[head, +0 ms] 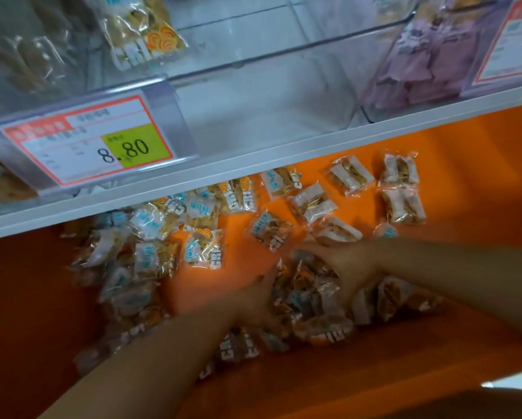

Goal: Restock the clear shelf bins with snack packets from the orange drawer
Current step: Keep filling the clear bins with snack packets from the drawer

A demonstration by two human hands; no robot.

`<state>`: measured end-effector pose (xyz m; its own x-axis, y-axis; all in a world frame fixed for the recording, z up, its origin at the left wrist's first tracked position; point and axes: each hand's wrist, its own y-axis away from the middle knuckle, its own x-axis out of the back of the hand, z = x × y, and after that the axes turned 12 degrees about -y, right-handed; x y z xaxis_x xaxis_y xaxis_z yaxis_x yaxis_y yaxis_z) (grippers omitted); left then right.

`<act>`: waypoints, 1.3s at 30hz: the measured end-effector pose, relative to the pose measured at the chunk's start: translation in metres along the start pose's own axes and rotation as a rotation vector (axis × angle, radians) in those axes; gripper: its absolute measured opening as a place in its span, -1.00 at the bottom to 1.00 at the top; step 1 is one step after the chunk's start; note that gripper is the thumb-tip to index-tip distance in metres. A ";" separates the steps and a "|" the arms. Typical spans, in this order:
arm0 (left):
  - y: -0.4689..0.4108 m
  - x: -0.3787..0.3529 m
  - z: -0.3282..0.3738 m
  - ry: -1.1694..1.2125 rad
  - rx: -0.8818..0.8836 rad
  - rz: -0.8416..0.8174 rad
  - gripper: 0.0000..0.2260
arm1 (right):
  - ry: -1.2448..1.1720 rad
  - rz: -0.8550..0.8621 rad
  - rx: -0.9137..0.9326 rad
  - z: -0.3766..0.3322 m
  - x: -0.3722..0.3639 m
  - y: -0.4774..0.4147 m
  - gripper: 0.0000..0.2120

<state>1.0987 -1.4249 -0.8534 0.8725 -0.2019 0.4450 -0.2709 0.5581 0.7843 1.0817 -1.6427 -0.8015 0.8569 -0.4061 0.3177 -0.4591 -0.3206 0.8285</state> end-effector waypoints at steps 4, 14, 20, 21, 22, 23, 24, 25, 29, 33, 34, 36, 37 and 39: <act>0.009 0.005 0.006 -0.058 -0.034 0.068 -0.11 | 0.242 0.015 0.002 -0.008 -0.015 0.009 0.07; 0.025 0.027 0.012 0.020 -0.012 0.185 -0.39 | 0.172 0.182 0.052 -0.013 -0.005 0.013 -0.41; 0.063 0.054 0.022 0.015 -0.073 0.394 -0.49 | 0.145 0.400 0.098 -0.038 0.005 0.062 -0.55; 0.072 0.057 0.023 0.009 -0.082 0.423 -0.48 | 0.155 0.430 0.089 -0.044 0.005 0.071 -0.59; 0.081 0.059 0.024 0.005 -0.093 0.453 -0.47 | 0.177 0.464 0.076 -0.052 0.004 0.080 -0.62; 0.091 0.061 0.026 -0.005 -0.101 0.479 -0.47 | 0.209 0.504 0.066 -0.059 0.004 0.089 -0.63; 0.101 0.063 0.028 -0.017 -0.114 0.509 -0.47 | 0.243 0.548 0.061 -0.068 0.002 0.098 -0.62; 0.113 0.066 0.031 -0.040 -0.124 0.537 -0.46 | 0.273 0.597 0.063 -0.077 0.000 0.108 -0.61; 0.165 0.078 0.041 -0.156 -0.186 0.671 -0.48 | 0.350 0.760 0.098 -0.111 -0.008 0.152 -0.58; 0.228 0.092 0.055 -0.248 -0.278 0.786 -0.46 | 0.378 0.876 0.152 -0.148 -0.014 0.203 -0.53; 0.244 0.095 0.057 -0.277 -0.292 0.808 -0.45 | 0.397 0.900 0.162 -0.158 -0.016 0.216 -0.54; 0.276 0.102 0.061 -0.314 -0.324 0.865 -0.45 | 0.444 0.963 0.180 -0.177 -0.016 0.242 -0.54; 0.292 0.105 0.063 -0.333 -0.339 0.907 -0.45 | 0.468 1.000 0.189 -0.187 -0.016 0.255 -0.55; 0.320 0.115 0.068 -0.375 -0.349 1.021 -0.45 | 0.511 1.087 0.192 -0.207 -0.010 0.276 -0.57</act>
<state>1.0844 -1.3241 -0.5217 0.1181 0.2797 0.9528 -0.6047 0.7813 -0.1544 0.9953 -1.5498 -0.4799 -0.0224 -0.1719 0.9849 -0.9855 -0.1622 -0.0507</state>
